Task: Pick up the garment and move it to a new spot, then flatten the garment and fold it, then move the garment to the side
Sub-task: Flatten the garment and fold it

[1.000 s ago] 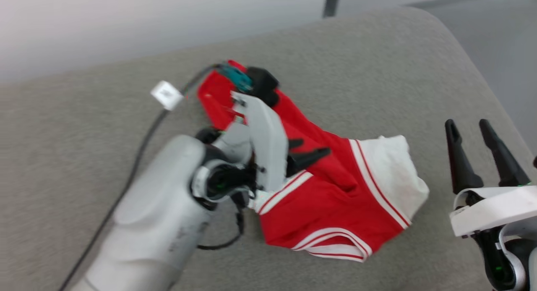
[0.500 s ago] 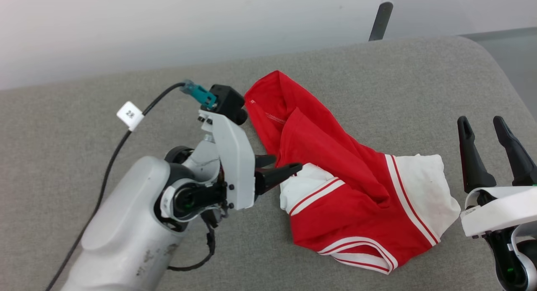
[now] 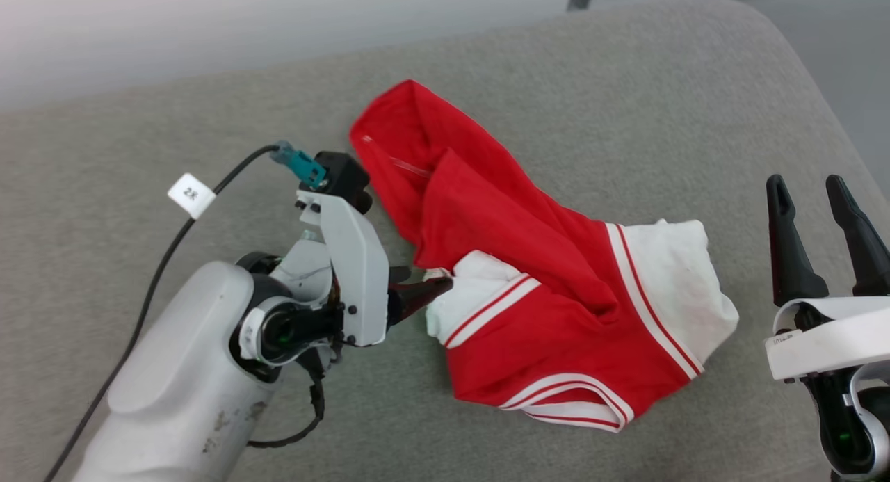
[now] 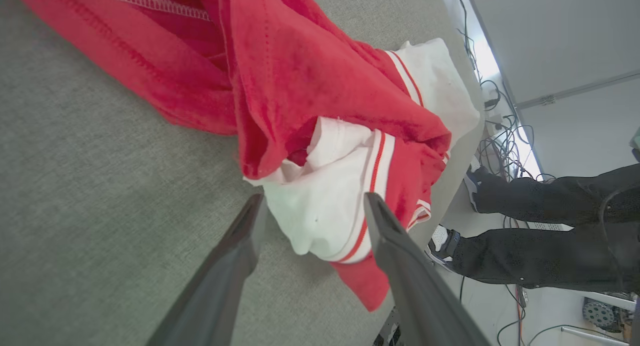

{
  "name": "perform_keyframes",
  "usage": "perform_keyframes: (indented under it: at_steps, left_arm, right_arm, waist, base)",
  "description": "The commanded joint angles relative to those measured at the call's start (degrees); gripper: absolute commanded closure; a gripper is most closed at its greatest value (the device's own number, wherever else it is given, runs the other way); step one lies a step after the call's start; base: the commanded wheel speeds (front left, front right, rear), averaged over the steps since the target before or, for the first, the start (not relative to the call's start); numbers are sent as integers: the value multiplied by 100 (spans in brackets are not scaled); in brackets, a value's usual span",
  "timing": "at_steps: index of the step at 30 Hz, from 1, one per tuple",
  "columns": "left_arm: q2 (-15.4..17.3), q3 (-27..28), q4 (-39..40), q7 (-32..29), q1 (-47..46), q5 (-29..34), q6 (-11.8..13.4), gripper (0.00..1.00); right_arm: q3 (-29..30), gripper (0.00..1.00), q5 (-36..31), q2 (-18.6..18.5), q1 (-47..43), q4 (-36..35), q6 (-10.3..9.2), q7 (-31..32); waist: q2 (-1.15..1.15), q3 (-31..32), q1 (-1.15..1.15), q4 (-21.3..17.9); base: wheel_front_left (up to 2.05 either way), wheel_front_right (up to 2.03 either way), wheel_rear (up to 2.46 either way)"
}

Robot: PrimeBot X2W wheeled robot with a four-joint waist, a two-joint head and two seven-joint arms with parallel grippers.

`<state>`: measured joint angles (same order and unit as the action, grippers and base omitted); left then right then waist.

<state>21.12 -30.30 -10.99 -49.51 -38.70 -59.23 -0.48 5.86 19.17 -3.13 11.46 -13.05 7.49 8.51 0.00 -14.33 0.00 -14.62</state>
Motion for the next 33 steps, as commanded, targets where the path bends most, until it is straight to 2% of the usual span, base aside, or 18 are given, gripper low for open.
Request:
perform_keyframes:
  at_steps: [1, 16, 17, 18, 24, 33]
  left_arm:
    - [32, -3, -20, -9, 53, 63, 20, 0]
    - [208, -90, -579, 36, 96, 248, 100, 0]
    - [179, -85, -612, 22, 90, 205, 78, 9]
    - [123, -49, -624, 12, 100, 98, 48, 100]
    - [106, 10, -555, -102, -18, -44, 57, 100]
    - [316, 232, -236, -90, -6, -132, 169, 100]
  right_arm:
    - [-16, 0, 39, 3, 70, 20, 0, -51]
    - [-127, 0, 99, 19, 193, 226, 0, -203]
    - [-130, 0, 101, 21, 192, 233, 0, -210]
    - [-132, 0, 98, 22, 191, 241, 0, -207]
    - [-80, 0, 40, 22, 176, 282, 0, -215]
    - [70, 0, -67, -19, 39, 188, 0, -77]
  waist:
    - [0, -198, 0, -200]
    - [0, -365, 0, -330]
    - [0, -370, 0, -327]
    - [0, -372, 0, -323]
    - [0, -304, 0, -255]
    - [0, -31, 0, 92]
  base:
    - [0, 0, 0]
    - [0, 0, 0]
    - [0, 0, 0]
    - [0, 0, 0]
    - [0, 0, 0]
    - [0, 0, 0]
